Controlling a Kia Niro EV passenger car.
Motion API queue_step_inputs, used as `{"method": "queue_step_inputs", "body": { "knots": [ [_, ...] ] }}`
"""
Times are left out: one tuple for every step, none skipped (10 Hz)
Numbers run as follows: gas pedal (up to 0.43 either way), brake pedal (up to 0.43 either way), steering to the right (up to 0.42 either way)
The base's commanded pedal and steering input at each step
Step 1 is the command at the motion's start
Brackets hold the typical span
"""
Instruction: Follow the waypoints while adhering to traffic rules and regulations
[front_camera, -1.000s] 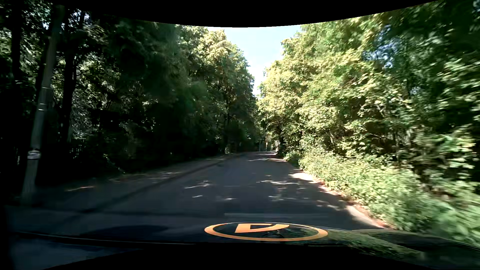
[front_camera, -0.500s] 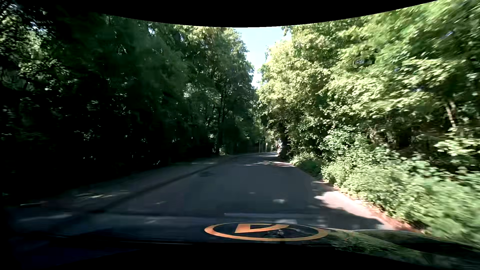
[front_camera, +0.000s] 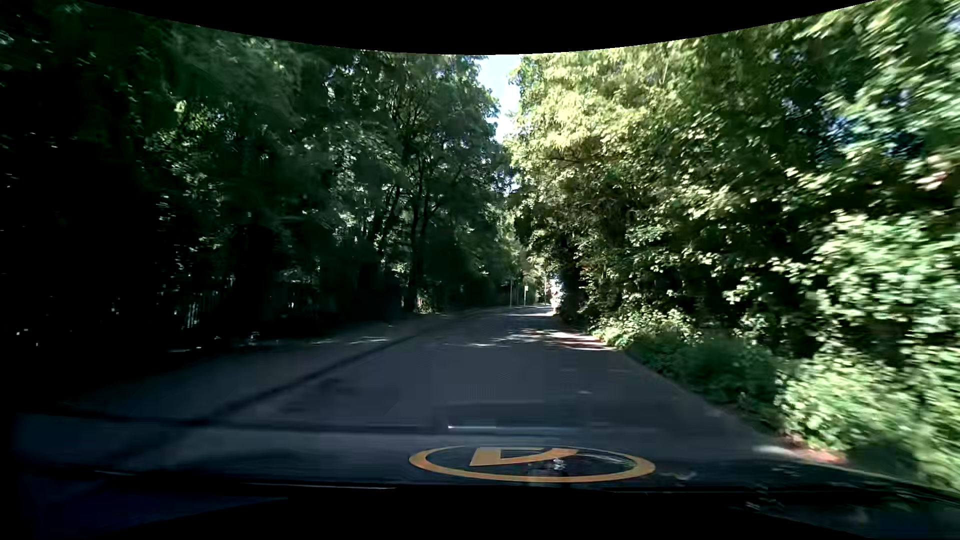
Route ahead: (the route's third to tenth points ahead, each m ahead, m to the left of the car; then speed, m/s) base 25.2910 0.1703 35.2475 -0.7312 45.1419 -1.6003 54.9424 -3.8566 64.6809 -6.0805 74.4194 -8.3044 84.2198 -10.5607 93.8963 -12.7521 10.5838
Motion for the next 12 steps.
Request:
{"method": "queue_step_inputs", "body": {
  "knots": [
    [0.280, 0.000, 0.021],
    [0.280, 0.000, 0.020],
    [0.280, 0.000, 0.020],
    [0.280, 0.000, 0.020],
    [0.268, 0.000, 0.019],
    [0.268, 0.000, 0.017],
    [0.268, 0.000, 0.013],
    [0.260, 0.000, 0.011],
    [0.260, 0.000, 0.011],
    [0.248, 0.000, 0.010],
    [0.248, 0.000, 0.010],
    [0.240, 0.000, 0.009]
  ]
}}
